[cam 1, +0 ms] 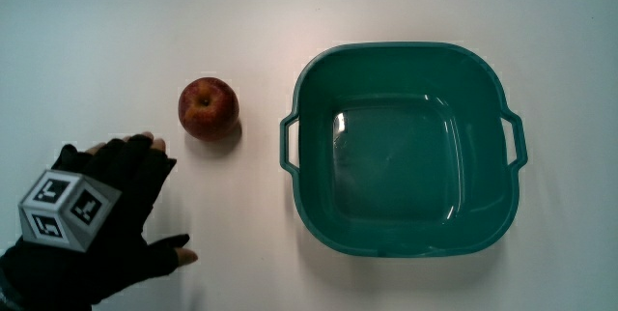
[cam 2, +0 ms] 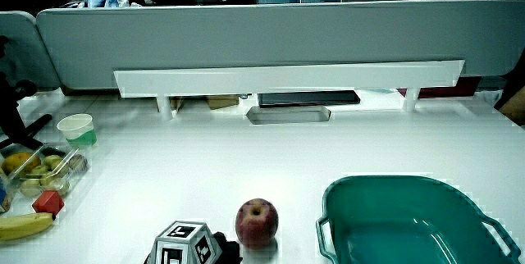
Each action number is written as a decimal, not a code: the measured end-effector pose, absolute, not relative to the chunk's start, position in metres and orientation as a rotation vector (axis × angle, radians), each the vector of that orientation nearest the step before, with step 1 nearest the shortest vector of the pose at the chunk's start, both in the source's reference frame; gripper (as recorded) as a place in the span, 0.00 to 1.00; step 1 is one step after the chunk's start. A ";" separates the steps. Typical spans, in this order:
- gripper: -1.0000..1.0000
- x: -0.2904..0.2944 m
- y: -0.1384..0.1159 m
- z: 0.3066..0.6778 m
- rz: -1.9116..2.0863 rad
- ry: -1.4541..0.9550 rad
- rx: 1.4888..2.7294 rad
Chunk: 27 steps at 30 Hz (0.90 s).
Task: Pick apple from desk
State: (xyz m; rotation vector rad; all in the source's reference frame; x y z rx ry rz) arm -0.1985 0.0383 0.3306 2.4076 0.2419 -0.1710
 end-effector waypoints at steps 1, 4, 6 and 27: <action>0.50 -0.201 0.037 0.333 -0.160 0.241 2.423; 0.50 -0.204 0.030 0.336 -0.189 0.224 2.423; 0.50 -0.205 0.026 0.336 -0.212 0.224 2.417; 0.50 -0.206 -0.027 0.353 -0.363 0.103 2.356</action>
